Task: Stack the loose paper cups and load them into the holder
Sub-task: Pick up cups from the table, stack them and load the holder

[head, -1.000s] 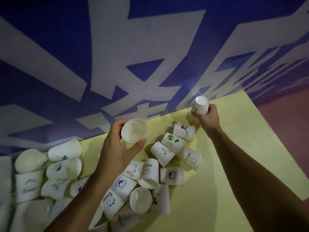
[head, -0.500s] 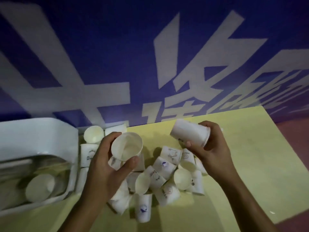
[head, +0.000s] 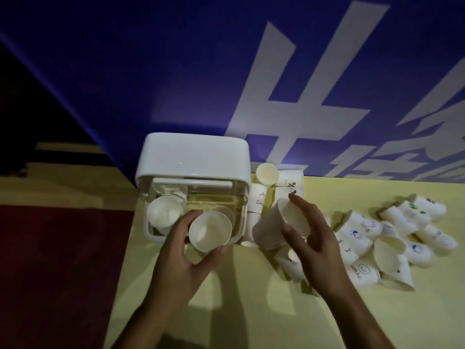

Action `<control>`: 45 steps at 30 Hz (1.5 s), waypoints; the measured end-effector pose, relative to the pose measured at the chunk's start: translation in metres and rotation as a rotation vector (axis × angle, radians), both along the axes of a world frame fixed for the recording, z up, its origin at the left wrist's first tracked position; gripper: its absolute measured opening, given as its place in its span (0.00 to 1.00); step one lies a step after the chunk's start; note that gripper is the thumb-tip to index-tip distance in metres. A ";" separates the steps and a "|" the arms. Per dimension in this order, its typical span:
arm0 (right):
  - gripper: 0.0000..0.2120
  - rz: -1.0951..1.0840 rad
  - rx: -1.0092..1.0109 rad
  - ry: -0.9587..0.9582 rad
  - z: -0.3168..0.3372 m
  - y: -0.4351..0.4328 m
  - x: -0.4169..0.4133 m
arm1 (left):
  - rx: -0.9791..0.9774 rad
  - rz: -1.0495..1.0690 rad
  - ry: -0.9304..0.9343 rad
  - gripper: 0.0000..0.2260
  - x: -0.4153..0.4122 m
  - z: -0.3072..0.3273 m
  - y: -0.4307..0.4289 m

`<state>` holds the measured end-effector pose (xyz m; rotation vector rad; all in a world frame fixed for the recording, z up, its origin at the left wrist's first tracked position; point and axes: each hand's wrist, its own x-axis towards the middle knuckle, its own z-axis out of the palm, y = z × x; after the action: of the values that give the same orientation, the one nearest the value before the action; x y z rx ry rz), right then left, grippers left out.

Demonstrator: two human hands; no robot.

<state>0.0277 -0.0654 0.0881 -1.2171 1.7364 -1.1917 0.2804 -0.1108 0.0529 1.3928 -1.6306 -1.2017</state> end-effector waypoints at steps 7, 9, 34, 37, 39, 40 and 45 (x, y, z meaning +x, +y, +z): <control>0.32 0.029 -0.003 0.040 -0.011 -0.014 0.030 | -0.033 0.022 -0.030 0.31 0.001 -0.020 -0.018; 0.33 0.030 -0.009 0.076 -0.014 -0.016 0.031 | -0.064 0.002 -0.022 0.32 -0.006 -0.023 -0.025; 0.32 0.201 -0.080 0.318 -0.050 -0.045 0.063 | 0.083 -0.157 -0.290 0.49 -0.015 -0.090 -0.051; 0.33 0.230 -0.028 0.371 -0.067 -0.050 0.071 | 0.102 -0.158 -0.259 0.43 -0.001 -0.094 -0.046; 0.34 0.225 0.002 0.403 -0.079 -0.053 0.074 | 0.126 -0.146 -0.218 0.37 0.005 -0.092 -0.044; 0.35 0.222 0.016 0.416 -0.084 -0.055 0.075 | 0.134 -0.132 -0.191 0.34 0.006 -0.091 -0.044; 0.35 0.216 0.077 0.458 -0.100 -0.064 0.083 | 0.143 -0.087 -0.079 0.18 -0.003 -0.074 -0.047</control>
<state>0.1102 -0.1290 -0.0119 -1.6761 1.8878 -0.7502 0.2770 -0.1576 -0.0208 1.4869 -1.7035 -1.3520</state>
